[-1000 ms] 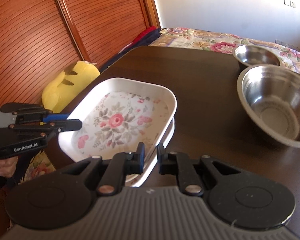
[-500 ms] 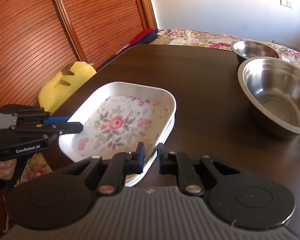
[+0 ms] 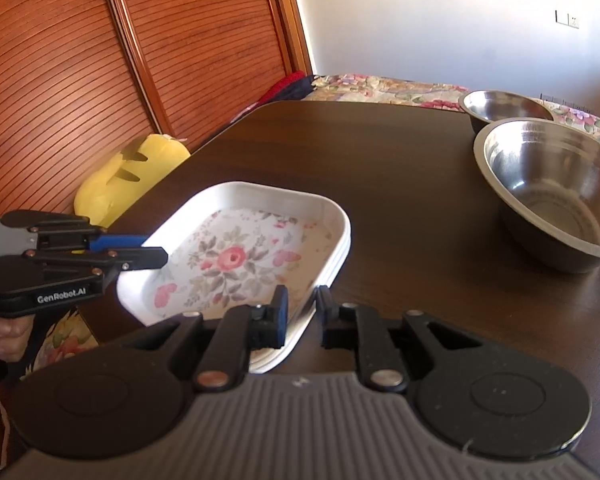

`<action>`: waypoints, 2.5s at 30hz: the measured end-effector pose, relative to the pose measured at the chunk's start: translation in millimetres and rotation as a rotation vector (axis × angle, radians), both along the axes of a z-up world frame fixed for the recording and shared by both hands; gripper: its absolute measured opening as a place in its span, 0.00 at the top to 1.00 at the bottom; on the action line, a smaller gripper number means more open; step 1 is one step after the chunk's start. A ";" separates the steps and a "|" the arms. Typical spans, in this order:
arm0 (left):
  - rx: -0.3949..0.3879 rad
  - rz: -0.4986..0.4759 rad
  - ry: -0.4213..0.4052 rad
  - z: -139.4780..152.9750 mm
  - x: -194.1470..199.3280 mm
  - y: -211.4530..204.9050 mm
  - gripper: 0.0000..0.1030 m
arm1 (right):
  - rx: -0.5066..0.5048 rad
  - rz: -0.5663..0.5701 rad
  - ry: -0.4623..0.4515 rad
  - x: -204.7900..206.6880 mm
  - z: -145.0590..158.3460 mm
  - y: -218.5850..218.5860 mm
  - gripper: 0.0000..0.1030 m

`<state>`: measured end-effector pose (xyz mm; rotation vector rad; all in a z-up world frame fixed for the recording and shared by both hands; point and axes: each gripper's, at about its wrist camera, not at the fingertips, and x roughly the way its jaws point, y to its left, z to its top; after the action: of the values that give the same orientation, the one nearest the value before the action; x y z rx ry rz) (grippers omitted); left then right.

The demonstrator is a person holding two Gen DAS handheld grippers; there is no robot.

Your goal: Organize plates and bowls

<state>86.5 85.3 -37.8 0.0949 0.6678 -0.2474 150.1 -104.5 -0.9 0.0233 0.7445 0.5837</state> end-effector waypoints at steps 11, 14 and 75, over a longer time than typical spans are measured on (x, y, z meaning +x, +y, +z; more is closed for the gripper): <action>-0.038 0.022 -0.052 14.4 -2.1 -3.5 0.77 | 0.083 -0.037 -0.100 -15.5 6.2 -18.8 0.83; -0.051 0.016 -0.078 23.1 -1.9 -9.5 0.71 | 0.084 -0.060 -0.144 -22.2 11.3 -25.9 0.83; -0.123 -0.019 -0.065 5.7 125.8 -195.9 0.72 | 0.070 -0.350 -0.317 68.4 -19.2 -182.1 0.52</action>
<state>212.4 -110.6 -32.1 -0.0083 0.5865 -0.3018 218.5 -286.5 -20.2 0.1213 0.3980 0.2689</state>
